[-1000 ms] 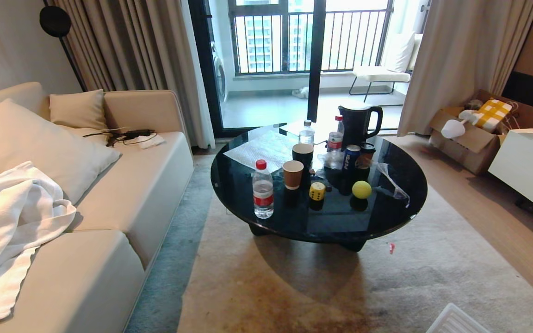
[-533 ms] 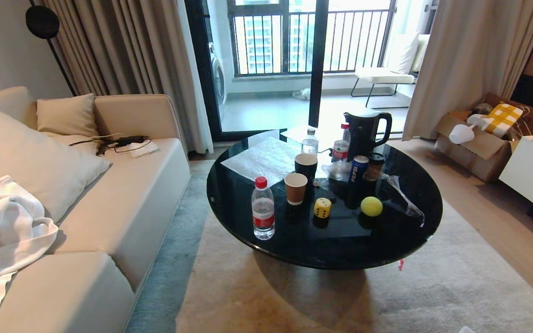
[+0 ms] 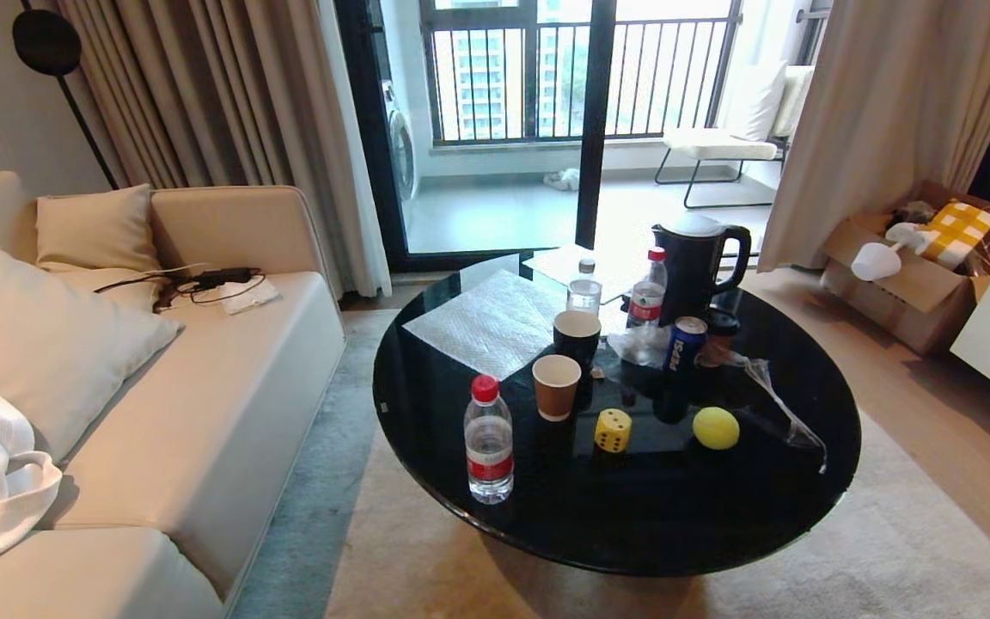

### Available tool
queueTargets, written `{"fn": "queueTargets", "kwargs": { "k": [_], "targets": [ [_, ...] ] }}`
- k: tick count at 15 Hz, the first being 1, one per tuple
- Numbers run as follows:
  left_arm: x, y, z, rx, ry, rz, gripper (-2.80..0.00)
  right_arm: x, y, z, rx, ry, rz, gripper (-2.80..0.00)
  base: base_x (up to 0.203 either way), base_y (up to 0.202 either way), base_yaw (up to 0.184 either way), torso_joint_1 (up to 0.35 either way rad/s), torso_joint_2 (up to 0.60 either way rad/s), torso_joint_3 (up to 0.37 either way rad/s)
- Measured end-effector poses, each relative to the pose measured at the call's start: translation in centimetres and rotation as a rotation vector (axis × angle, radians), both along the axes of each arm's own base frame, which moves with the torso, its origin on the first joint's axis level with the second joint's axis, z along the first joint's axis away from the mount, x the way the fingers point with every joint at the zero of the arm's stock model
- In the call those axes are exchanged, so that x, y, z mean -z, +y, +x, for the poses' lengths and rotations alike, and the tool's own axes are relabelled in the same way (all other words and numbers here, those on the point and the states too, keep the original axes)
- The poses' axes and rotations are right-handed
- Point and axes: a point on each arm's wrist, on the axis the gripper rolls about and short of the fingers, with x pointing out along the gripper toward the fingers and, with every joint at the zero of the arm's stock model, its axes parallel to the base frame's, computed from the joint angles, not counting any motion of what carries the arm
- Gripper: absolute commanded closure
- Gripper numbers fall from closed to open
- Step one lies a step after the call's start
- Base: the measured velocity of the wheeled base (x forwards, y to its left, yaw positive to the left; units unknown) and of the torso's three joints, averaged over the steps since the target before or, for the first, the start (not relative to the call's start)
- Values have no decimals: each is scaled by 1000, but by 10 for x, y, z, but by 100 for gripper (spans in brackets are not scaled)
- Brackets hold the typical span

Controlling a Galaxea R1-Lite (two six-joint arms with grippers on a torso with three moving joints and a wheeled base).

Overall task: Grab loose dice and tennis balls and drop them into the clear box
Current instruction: Pick up the ball on the table

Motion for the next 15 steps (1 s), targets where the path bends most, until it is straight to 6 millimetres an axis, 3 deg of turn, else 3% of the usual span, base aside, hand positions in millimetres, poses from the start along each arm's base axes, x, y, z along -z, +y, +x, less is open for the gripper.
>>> {"fn": "queueTargets", "kwargs": {
  "k": [7,15],
  "targets": [
    [0,0,0,0,0,0,0,0,0,0,0,0,0,0,176,0,-2,2,4,3],
    [0,0,0,0,1,0,0,0,0,0,0,0,0,0,8,0,0,0,1,0]
  ]
}}
